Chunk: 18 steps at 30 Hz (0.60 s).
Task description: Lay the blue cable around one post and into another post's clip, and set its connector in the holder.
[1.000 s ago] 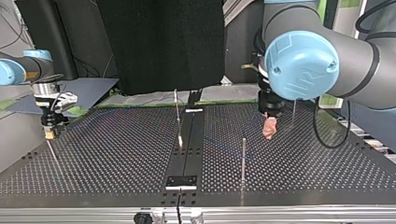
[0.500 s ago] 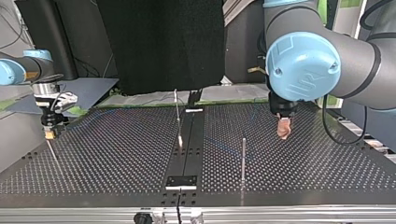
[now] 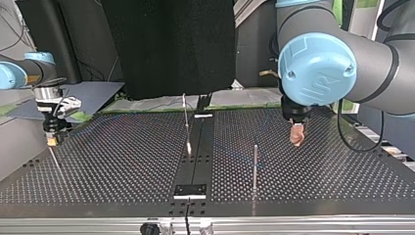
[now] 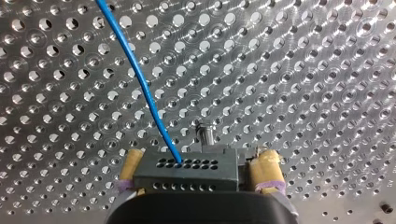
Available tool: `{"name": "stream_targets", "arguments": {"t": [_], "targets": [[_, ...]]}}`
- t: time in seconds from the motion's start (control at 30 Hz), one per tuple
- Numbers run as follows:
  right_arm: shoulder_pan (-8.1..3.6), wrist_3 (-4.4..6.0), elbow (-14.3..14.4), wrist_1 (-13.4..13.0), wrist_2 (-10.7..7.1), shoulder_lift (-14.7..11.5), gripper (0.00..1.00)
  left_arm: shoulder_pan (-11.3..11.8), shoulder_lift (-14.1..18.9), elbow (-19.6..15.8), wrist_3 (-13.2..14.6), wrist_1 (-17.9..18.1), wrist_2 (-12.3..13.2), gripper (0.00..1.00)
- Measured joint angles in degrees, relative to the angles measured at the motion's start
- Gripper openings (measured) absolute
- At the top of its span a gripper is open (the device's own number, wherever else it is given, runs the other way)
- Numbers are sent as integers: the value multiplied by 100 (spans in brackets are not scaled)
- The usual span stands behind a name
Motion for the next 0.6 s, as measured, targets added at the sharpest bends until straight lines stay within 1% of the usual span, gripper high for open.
{"name": "stream_targets", "arguments": {"t": [0.13,0.37,0.6], "targets": [[0,0,0,0,0,0,98,-2,2,2,93,6,43,100],[0,0,0,0,0,0,98,-3,34,3,285,18,-12,100],[0,0,0,0,0,0,98,7,72,3,363,30,-26,100]]}}
